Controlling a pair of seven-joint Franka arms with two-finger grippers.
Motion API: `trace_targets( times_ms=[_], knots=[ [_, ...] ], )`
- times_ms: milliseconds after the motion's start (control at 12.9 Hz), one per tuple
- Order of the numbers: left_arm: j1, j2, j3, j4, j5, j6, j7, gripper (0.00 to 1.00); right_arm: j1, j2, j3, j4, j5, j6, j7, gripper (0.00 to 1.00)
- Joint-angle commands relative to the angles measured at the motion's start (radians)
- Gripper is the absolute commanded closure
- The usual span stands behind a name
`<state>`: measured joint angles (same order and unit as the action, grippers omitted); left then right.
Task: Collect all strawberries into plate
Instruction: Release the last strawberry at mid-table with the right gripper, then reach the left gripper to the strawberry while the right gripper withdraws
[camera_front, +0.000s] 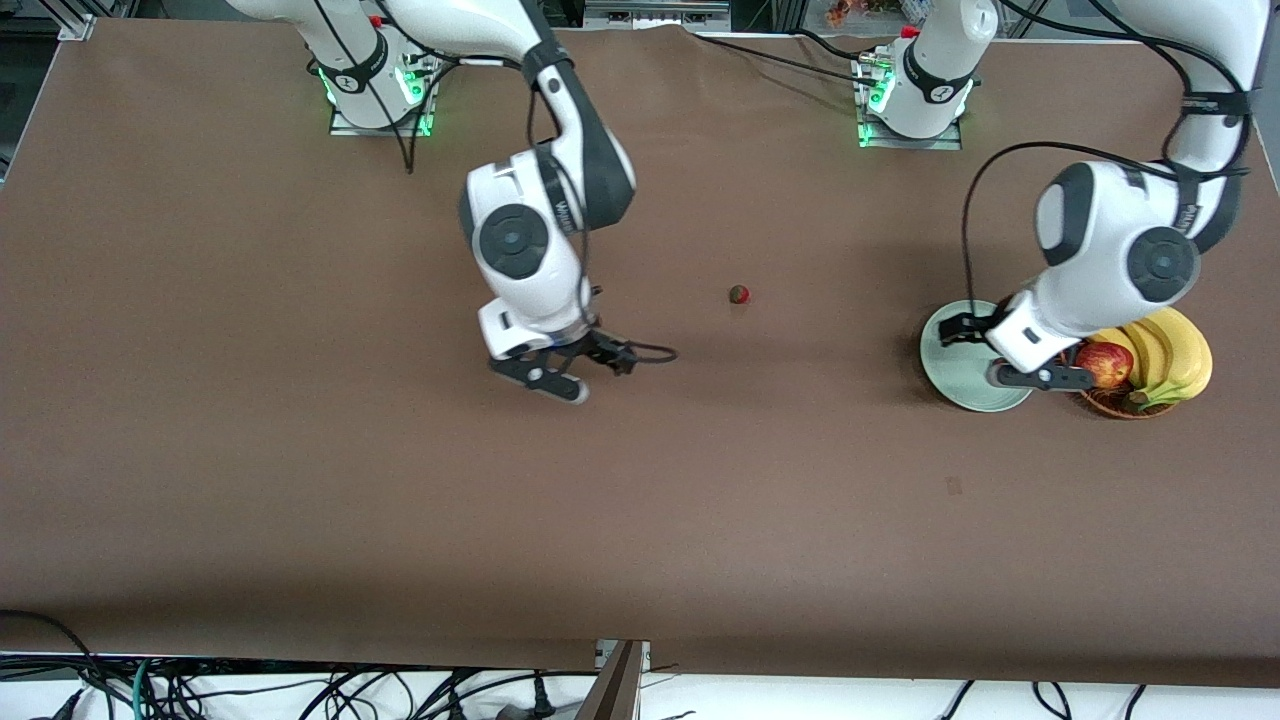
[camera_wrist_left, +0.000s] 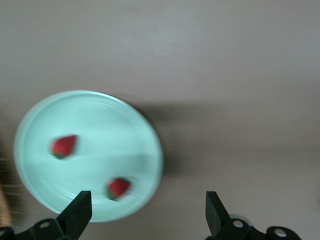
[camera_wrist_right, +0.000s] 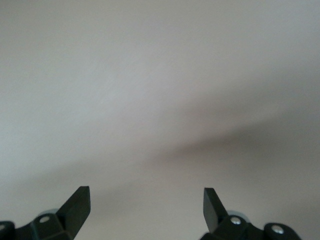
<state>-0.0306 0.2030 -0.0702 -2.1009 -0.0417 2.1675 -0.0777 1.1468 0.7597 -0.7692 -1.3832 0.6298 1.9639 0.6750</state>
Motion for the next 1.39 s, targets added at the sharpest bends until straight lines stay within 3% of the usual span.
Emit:
trace_targets(
  times_ms=[0,232,387,465,697,929,1316],
  knots=[
    [-0.003,-0.062,-0.162,-0.085,-0.011,0.055,-0.23,0.0,0.013,-0.043,-0.085,-0.017,-0.016,-0.121,-0.118,0.0],
    [-0.005,-0.034,-0.344,-0.117,-0.001,0.173,-0.518,0.0,0.016,-0.114,-0.175,-0.052,-0.016,-0.235,-0.268,0.0],
    [-0.009,-0.011,-0.413,-0.117,0.066,0.218,-0.669,0.0,-0.001,-0.195,-0.177,-0.112,-0.039,-0.257,-0.296,0.0],
    [-0.015,0.015,-0.446,-0.117,0.121,0.242,-0.751,0.0,-0.04,-0.27,-0.147,-0.147,-0.112,-0.258,-0.311,0.0],
    [-0.051,0.117,-0.462,-0.107,0.291,0.319,-0.963,0.0,-0.347,-0.472,0.181,-0.206,-0.345,-0.306,-0.333,0.0],
    [-0.068,0.2,-0.476,-0.102,0.431,0.371,-1.102,0.0,-0.734,-0.612,0.547,-0.27,-0.471,-0.309,-0.371,0.0],
    [-0.112,0.263,-0.47,-0.099,0.46,0.411,-1.155,0.0,-0.909,-0.822,0.643,-0.389,-0.524,-0.338,-0.46,0.0]
  ],
)
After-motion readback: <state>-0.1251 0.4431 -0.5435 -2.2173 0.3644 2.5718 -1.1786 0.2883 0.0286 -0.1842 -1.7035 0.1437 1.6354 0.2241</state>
